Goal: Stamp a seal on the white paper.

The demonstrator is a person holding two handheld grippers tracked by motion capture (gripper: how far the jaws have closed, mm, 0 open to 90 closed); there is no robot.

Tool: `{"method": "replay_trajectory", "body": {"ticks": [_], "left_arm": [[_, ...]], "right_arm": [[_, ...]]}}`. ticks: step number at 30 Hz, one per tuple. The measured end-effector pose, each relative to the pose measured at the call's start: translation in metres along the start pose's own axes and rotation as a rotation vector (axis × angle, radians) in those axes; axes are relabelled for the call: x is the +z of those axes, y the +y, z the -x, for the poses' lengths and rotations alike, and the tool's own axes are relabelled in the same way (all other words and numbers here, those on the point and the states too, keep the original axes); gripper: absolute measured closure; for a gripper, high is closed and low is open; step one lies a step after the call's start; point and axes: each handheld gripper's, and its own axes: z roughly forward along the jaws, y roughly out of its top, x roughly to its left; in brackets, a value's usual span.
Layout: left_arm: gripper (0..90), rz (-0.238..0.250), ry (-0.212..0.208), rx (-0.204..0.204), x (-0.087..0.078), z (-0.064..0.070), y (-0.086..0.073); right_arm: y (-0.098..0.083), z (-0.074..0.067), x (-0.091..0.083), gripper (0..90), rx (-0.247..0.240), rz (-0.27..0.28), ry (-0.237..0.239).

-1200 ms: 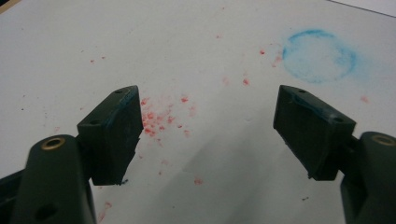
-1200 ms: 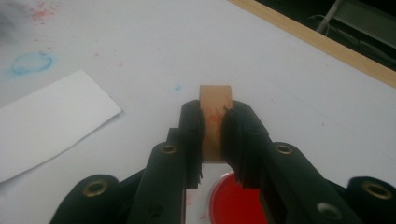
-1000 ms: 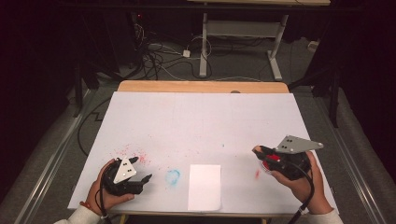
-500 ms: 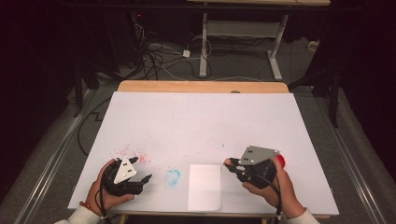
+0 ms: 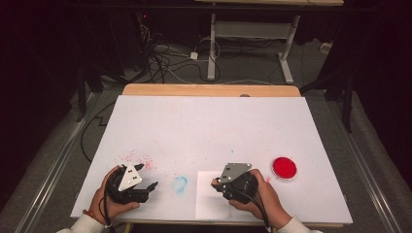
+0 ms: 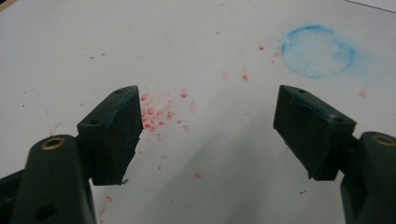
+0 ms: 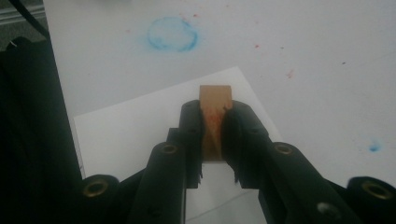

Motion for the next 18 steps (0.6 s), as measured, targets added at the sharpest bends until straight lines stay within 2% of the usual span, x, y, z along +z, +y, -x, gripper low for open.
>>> {"method": "replay_trajectory", "body": {"ticks": [13,16,18], "left_arm": [[23.1,-0.006,-0.005,-0.01,0.0,0.0,0.0],[23.0,-0.001,-0.001,-0.001,0.0,0.0,0.0],[23.1,-0.006,-0.005,-0.009,0.0,0.001,0.0]], "right_arm": [[-0.008,-0.008,0.035,76.5,-0.022,-0.109,0.04],[-0.009,-0.007,0.036,76.5,-0.01,-0.104,0.049],[-0.011,-0.006,0.036,76.5,-0.004,-0.098,0.06]]}}
